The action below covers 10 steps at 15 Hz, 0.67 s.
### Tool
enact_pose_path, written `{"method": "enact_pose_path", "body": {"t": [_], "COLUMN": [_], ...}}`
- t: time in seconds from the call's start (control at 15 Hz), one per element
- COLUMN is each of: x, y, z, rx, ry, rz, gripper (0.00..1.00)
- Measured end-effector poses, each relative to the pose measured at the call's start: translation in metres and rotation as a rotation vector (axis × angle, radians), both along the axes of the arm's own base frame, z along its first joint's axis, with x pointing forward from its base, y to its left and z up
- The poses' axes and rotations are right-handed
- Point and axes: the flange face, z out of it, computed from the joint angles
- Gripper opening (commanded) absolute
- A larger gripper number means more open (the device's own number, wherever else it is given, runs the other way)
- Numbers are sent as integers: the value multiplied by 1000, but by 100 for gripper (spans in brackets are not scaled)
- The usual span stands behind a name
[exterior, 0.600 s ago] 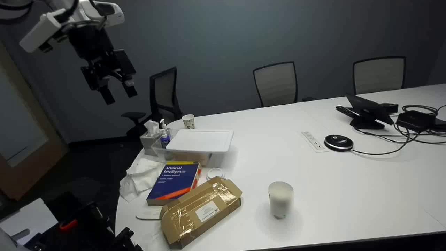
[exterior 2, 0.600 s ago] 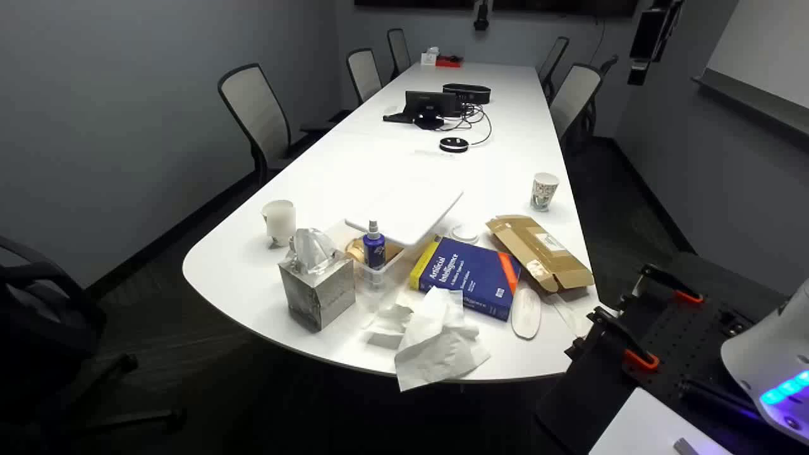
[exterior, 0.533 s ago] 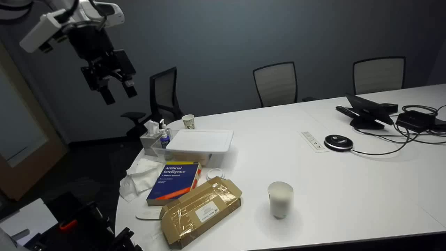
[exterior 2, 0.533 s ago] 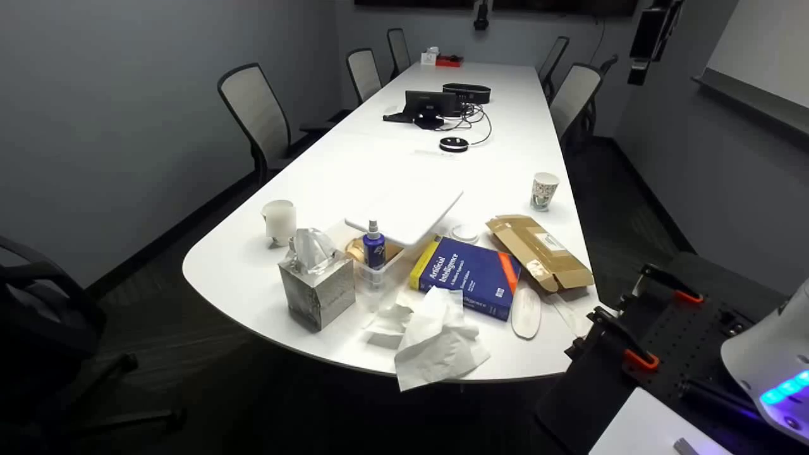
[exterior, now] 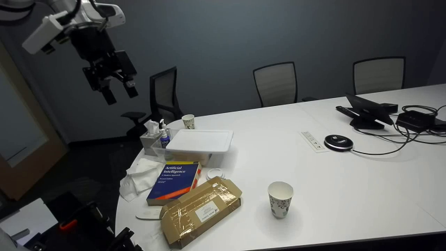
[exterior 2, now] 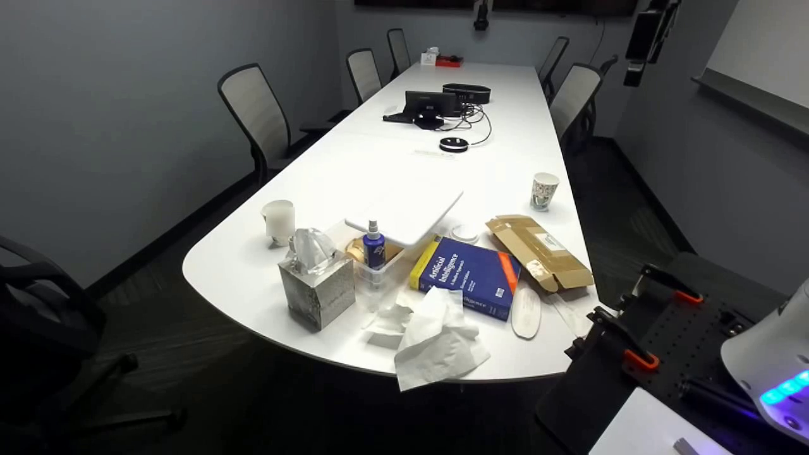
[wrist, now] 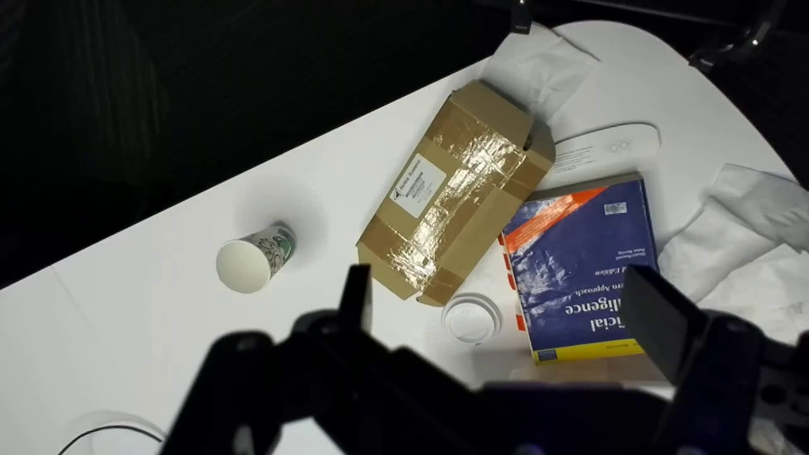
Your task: Use the napkin to wipe the right side of the table near the paper cup
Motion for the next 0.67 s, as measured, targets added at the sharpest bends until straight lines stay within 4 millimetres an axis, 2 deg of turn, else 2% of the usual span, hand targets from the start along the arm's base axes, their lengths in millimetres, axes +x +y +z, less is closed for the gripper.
{"method": "enact_pose_path", "body": {"t": [0.13, 0.27, 0.47, 0.67], "x": [14, 33, 57, 68], "y": [16, 42, 93, 146], "z": [-17, -50, -108, -164], "rx": [5, 6, 1, 22], "ry": [-31, -57, -82, -91], "rz": [-20, -44, -82, -112], "gripper": [100, 100, 100, 100]}}
